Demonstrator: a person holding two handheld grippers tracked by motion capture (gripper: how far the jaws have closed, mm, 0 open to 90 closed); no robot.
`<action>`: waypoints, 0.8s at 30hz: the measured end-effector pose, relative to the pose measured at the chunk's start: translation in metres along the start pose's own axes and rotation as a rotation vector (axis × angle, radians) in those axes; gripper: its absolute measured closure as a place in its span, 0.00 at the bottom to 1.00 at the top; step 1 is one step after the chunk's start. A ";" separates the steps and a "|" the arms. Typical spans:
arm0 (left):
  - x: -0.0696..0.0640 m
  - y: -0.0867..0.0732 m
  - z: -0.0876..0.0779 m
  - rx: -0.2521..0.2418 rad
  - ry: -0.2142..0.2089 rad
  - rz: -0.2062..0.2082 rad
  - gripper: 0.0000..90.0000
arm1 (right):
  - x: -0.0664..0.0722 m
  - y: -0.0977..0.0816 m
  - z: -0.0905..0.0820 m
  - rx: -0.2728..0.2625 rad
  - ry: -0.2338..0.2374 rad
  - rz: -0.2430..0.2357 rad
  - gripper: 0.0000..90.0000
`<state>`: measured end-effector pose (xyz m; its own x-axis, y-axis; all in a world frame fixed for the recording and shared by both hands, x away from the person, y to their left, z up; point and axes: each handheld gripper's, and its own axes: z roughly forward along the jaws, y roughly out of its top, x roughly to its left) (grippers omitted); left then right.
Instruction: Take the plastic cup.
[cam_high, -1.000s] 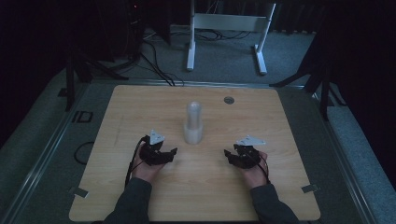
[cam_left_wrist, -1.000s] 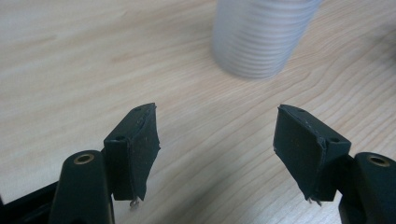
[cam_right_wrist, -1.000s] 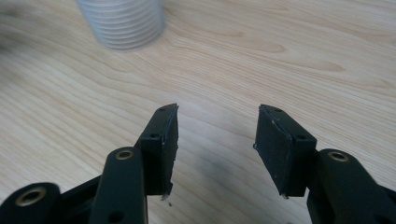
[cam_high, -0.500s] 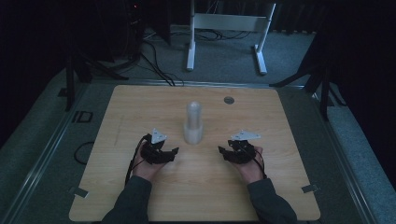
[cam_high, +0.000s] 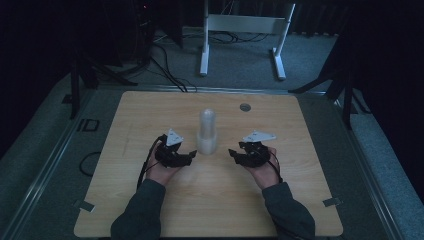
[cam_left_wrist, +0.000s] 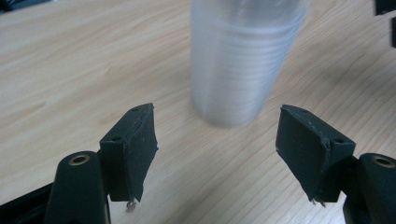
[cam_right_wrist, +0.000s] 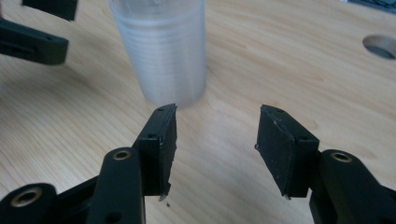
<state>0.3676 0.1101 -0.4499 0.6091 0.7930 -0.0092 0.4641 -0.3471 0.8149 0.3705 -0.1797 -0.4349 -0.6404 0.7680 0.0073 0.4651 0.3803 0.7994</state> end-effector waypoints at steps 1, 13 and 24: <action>0.000 0.002 0.001 0.002 -0.004 0.003 0.32 | 0.000 0.002 0.000 -0.002 0.005 -0.002 0.53; -0.002 0.018 0.019 -0.014 -0.016 0.011 0.26 | 0.004 0.031 0.002 -0.030 0.022 -0.027 0.46; -0.006 0.021 0.030 -0.047 -0.010 -0.002 0.18 | 0.006 0.048 0.000 -0.063 0.030 -0.031 0.36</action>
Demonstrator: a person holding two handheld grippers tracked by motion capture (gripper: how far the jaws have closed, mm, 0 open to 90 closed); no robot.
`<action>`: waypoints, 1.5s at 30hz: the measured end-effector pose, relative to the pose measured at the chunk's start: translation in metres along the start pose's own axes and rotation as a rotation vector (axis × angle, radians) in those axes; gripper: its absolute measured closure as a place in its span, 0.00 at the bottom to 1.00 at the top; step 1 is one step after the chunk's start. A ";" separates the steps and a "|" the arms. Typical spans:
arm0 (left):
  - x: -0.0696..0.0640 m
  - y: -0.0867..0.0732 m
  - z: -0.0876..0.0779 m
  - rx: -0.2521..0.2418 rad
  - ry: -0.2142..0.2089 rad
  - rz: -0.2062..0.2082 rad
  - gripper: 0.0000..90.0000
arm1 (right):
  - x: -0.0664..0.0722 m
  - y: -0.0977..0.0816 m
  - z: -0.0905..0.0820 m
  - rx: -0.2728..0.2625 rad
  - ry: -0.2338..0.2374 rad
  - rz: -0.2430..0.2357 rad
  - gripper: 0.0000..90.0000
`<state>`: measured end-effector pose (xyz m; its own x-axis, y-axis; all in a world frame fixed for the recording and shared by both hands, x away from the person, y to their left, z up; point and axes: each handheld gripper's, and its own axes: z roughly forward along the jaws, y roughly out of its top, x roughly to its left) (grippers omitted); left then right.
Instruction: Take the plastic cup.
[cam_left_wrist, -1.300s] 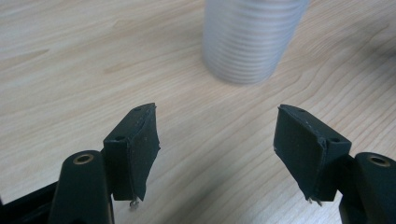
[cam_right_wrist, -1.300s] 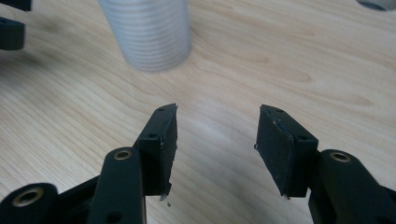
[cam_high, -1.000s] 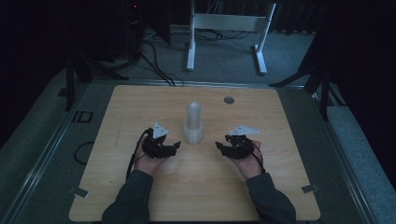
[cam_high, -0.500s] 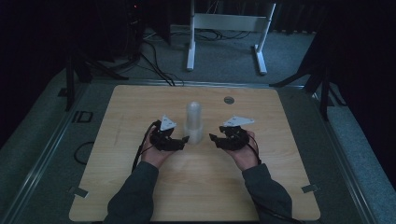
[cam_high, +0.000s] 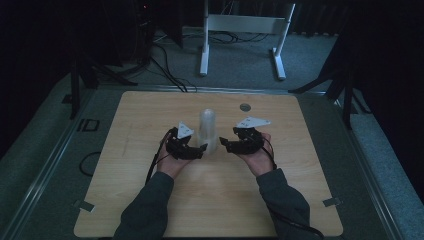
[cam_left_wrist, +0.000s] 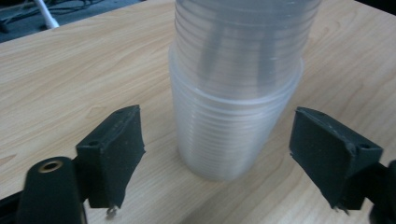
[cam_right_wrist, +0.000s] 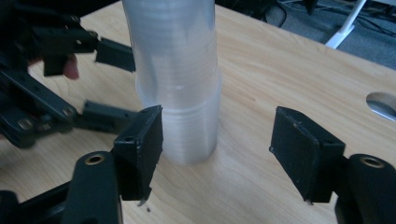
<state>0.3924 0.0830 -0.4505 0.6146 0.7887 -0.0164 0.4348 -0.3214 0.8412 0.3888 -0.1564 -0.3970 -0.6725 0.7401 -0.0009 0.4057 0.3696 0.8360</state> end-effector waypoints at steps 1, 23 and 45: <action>0.000 0.000 0.002 -0.004 -0.003 -0.002 0.18 | 0.000 0.002 0.000 -0.006 0.002 0.004 0.36; 0.000 -0.002 0.019 -0.027 -0.035 -0.018 0.16 | 0.002 0.030 0.009 -0.061 0.051 0.019 0.30; -0.006 0.003 0.021 -0.076 -0.030 -0.010 0.21 | 0.017 0.053 0.028 -0.112 0.091 0.001 0.28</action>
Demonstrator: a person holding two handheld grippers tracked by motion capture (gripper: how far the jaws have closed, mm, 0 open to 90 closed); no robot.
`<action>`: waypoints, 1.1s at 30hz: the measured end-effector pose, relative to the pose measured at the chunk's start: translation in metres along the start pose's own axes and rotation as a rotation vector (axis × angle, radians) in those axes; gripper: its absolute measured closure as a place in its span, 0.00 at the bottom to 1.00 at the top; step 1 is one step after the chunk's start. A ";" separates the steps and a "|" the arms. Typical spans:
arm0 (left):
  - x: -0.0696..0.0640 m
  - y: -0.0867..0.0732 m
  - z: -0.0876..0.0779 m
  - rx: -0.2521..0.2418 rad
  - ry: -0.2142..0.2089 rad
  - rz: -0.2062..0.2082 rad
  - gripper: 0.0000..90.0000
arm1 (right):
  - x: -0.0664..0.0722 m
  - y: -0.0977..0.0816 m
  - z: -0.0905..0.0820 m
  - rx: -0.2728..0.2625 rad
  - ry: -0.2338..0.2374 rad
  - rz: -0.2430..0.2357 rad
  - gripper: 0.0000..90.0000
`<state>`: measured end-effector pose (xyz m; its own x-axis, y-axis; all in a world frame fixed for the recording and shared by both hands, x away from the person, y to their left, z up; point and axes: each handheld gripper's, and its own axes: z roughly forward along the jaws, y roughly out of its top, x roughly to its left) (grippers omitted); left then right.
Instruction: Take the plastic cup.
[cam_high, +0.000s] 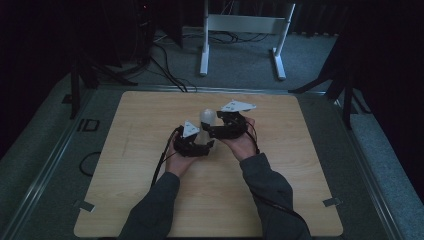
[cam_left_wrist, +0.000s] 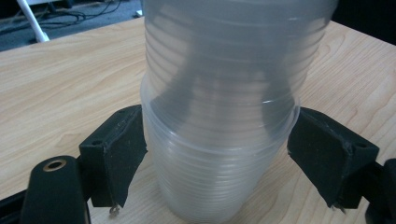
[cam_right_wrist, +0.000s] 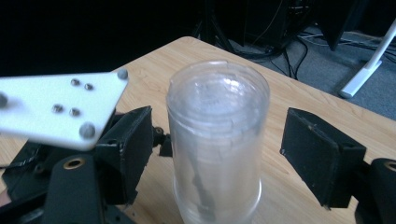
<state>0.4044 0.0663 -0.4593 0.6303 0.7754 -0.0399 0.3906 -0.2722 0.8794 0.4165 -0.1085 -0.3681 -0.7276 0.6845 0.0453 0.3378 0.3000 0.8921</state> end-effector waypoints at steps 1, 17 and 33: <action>0.000 0.000 0.000 0.000 -0.001 0.001 0.22 | 0.001 0.001 0.001 -0.001 0.001 -0.002 0.28; -0.001 -0.002 -0.002 -0.002 0.018 0.016 0.24 | 0.002 0.007 0.016 0.021 -0.026 -0.013 0.38; -0.002 -0.002 -0.003 -0.004 0.023 0.024 0.26 | 0.001 0.011 0.012 0.006 -0.019 -0.008 0.43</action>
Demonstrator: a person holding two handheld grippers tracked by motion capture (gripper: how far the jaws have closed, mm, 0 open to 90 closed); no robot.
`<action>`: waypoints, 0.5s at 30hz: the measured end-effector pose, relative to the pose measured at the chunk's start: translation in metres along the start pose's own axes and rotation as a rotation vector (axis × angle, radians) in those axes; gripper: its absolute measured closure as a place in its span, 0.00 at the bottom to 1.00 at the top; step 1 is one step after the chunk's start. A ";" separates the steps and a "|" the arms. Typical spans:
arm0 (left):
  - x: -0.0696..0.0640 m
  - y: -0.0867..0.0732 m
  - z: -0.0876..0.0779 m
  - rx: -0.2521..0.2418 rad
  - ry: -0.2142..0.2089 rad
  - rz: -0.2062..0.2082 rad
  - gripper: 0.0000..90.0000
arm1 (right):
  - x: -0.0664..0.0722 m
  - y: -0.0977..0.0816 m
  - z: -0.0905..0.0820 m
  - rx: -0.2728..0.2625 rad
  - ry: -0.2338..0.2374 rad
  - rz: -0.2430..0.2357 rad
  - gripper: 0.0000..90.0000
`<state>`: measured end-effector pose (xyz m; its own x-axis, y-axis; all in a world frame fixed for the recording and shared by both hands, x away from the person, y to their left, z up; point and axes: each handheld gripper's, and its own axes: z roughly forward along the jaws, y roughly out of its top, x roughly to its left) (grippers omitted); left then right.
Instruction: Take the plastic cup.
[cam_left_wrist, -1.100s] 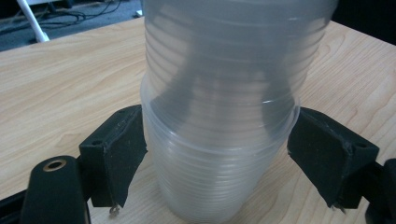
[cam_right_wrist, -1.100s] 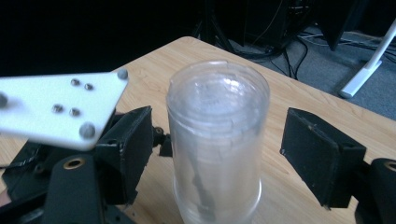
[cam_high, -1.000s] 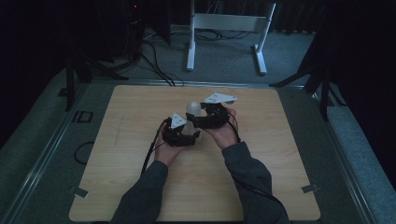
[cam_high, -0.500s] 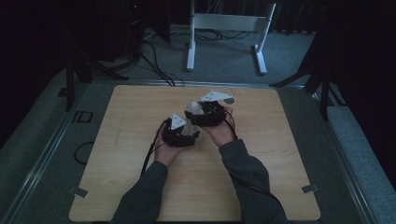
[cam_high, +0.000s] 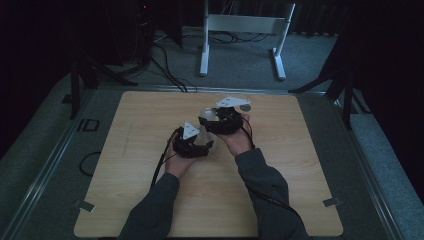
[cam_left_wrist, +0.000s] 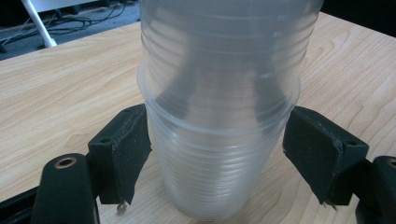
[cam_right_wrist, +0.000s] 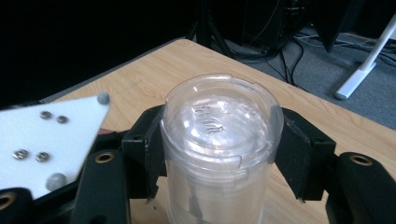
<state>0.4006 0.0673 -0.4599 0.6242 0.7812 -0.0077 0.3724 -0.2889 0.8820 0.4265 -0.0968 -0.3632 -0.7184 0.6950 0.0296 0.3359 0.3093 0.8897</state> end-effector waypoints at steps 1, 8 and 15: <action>0.000 0.000 0.000 0.000 0.000 0.000 0.26 | 0.001 0.003 -0.002 -0.007 -0.001 -0.004 0.44; 0.000 -0.001 -0.001 0.007 0.002 0.010 0.26 | 0.000 0.009 -0.007 -0.027 0.002 -0.001 0.45; -0.001 -0.002 -0.001 0.007 0.010 0.020 0.26 | 0.003 0.018 -0.015 -0.052 0.005 -0.006 0.46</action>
<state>0.3983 0.0676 -0.4607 0.6250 0.7805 0.0144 0.3646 -0.3081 0.8787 0.4211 -0.0990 -0.3406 -0.7236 0.6897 0.0262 0.2992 0.2793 0.9124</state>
